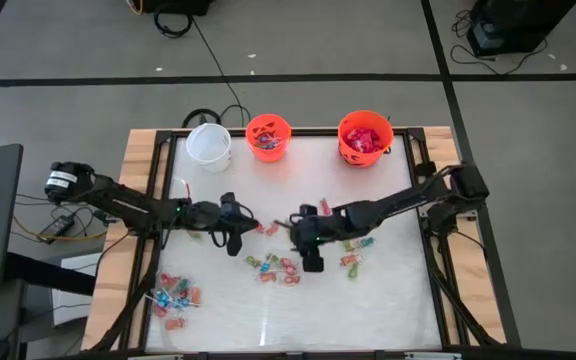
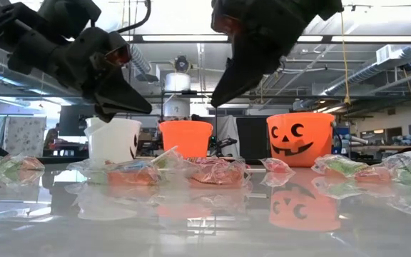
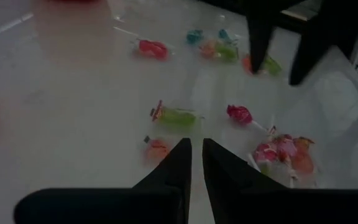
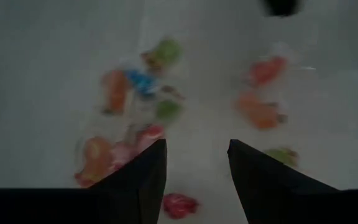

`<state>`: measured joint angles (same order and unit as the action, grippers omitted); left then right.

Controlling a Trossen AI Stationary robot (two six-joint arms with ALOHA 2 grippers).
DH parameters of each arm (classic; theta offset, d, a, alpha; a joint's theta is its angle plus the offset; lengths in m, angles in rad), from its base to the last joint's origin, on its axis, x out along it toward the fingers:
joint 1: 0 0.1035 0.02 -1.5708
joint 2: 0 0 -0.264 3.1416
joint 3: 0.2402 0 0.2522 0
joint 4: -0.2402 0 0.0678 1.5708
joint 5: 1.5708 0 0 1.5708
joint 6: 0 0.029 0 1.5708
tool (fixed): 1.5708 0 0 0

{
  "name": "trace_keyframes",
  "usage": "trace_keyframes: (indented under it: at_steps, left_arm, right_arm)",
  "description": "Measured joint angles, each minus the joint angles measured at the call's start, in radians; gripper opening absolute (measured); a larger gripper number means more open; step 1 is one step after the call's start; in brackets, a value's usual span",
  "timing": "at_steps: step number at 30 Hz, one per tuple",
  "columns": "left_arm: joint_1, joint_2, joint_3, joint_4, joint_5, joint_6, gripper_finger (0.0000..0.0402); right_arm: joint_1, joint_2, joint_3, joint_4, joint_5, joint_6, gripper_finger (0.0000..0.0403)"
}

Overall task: Sort candy by brand, put in halloween buckets
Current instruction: Put the pink lollipop into the left orange bucket

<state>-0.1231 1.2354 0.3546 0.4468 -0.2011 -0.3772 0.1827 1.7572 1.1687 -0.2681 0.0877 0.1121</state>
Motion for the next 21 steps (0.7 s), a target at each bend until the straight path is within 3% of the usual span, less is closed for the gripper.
trace_keyframes:
  at_steps: [6, 12, 21]
  left_arm:
    - [-0.026, 0.000, 0.000, 0.006, -0.058, -0.001, 0.0044]
    - [-0.026, 0.000, 0.000, 0.012, -0.080, 0.003, 0.0044]
    - [-0.027, 0.000, 0.000, 0.011, -0.093, 0.003, 0.0044]
  right_arm:
    - [0.007, 0.058, 0.000, 0.039, -0.139, -0.044, 0.0185]
    - [0.008, 0.150, 0.005, 0.073, -0.200, -0.052, 0.0185]
    - [0.012, 0.222, 0.012, 0.110, -0.140, 0.034, 0.0182]
